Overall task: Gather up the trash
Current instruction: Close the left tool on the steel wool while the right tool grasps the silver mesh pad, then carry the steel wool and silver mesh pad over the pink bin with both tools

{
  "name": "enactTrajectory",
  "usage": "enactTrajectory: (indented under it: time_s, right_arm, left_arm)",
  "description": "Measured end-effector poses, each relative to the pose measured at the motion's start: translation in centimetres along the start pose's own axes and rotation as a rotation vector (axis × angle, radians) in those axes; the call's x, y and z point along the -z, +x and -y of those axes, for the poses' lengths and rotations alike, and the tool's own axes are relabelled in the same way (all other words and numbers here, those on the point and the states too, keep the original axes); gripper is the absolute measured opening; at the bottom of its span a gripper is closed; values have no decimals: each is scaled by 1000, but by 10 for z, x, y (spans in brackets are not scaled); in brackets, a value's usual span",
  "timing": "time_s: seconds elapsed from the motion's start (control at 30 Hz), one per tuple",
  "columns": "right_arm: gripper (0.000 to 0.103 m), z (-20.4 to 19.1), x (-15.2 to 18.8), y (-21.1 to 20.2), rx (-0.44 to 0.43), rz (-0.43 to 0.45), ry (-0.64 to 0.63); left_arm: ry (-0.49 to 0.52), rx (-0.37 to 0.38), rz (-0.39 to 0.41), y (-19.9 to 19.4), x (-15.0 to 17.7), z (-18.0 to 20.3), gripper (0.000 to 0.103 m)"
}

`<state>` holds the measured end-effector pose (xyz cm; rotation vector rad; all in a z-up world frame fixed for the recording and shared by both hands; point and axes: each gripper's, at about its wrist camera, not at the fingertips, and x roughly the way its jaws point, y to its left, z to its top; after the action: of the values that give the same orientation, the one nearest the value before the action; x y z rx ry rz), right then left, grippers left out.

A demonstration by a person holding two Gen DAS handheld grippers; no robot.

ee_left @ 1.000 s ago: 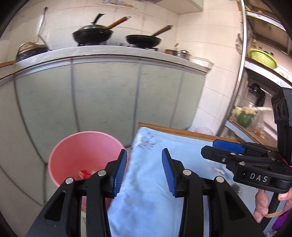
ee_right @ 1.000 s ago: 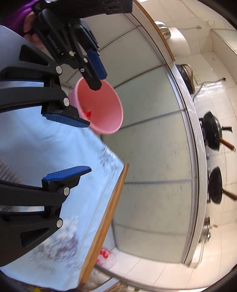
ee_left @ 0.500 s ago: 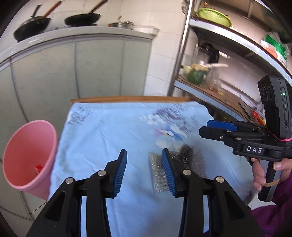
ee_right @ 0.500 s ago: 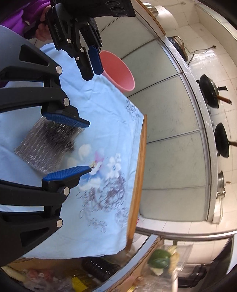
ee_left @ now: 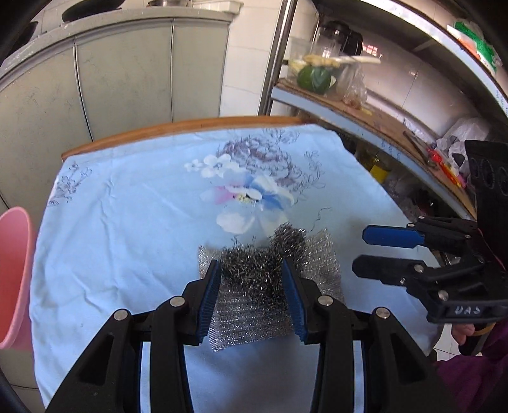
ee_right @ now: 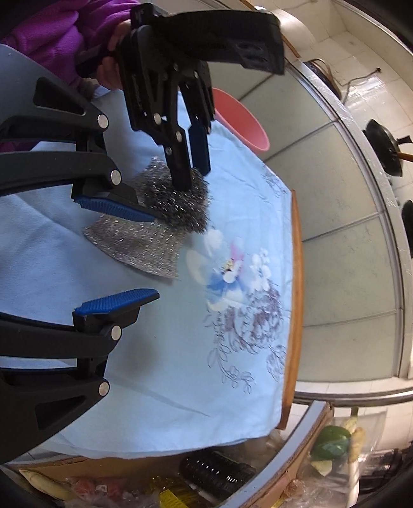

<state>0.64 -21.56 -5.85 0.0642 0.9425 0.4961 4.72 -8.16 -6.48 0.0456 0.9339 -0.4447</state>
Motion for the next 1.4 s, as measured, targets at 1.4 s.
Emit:
enactTrajectory:
  time_s: [1.4]
  right_arm:
    - [4,-26,-25,-14,-3,172,-99]
  left_arm:
    - [-149,-127,267,-80,-3,-40,10]
